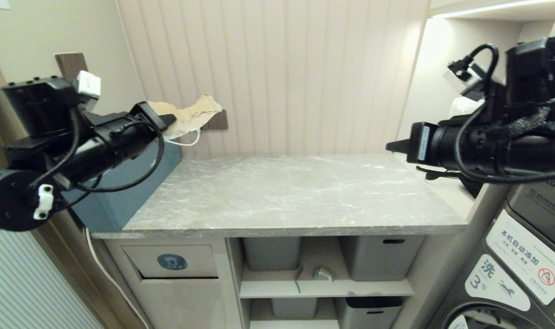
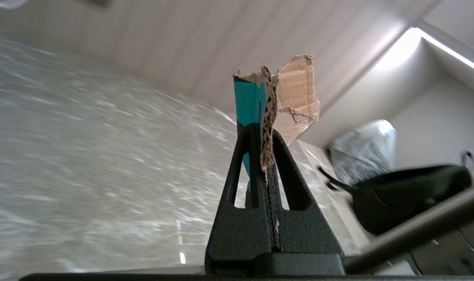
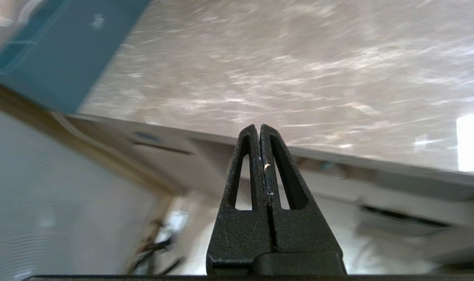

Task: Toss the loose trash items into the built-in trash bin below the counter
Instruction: Put the garbage in the trash can

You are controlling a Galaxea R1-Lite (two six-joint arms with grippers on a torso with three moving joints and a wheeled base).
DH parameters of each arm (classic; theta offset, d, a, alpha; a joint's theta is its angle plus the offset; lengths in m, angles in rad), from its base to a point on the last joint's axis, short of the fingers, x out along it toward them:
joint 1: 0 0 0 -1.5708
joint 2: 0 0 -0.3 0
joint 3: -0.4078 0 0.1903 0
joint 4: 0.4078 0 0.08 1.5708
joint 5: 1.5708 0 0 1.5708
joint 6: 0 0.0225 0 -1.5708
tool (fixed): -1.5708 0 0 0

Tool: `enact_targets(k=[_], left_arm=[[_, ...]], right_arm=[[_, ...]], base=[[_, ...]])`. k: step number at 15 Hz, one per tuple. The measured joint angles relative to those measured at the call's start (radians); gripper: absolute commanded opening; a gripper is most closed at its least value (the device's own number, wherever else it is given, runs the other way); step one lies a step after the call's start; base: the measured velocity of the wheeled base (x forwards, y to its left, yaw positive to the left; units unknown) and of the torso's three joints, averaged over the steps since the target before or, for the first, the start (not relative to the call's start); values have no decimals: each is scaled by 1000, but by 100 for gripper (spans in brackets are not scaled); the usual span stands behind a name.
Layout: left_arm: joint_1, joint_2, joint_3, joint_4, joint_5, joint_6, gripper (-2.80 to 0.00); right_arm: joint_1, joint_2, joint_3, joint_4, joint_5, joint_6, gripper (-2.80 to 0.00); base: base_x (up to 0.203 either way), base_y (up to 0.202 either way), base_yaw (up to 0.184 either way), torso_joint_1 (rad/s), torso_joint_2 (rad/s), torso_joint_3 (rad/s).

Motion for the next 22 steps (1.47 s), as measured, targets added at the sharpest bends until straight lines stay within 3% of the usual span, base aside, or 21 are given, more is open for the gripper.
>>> enact_targets(k=[4, 7, 9, 12, 16, 17, 20, 22], left_arm=[[69, -143, 144, 0, -1, 11, -280], [103, -258, 239, 0, -3, 17, -280], [120, -327, 300, 1, -8, 44, -280], [132, -406, 370, 1, -28, 55, -280], [133, -435, 376, 1, -31, 59, -280], [133, -437, 377, 3, -31, 61, -280], [135, -461, 415, 3, -29, 65, -280], [135, -481, 453, 3, -29, 65, -280]], right_arm=[[-134, -262, 333, -78, -68, -126, -280], [-178, -450, 623, -87, -191, -236, -280], [-185, -589, 814, -89, -227, -301, -280], [-183, -850, 1028, -74, -161, -390, -280], [-201, -1154, 1141, 38, 17, -443, -280], [-236, -1177, 1151, 52, 25, -443, -280], [-439, -1185, 1168, 70, 46, -441, -280], [-482, -1222, 1180, 45, 68, -441, -280]], base=[[0, 0, 0, 0, 0, 0], [0, 0, 0, 0, 0, 0], [0, 0, 0, 0, 0, 0], [0, 0, 0, 0, 0, 0], [0, 0, 0, 0, 0, 0], [0, 0, 0, 0, 0, 0], [0, 0, 0, 0, 0, 0], [0, 0, 0, 0, 0, 0]])
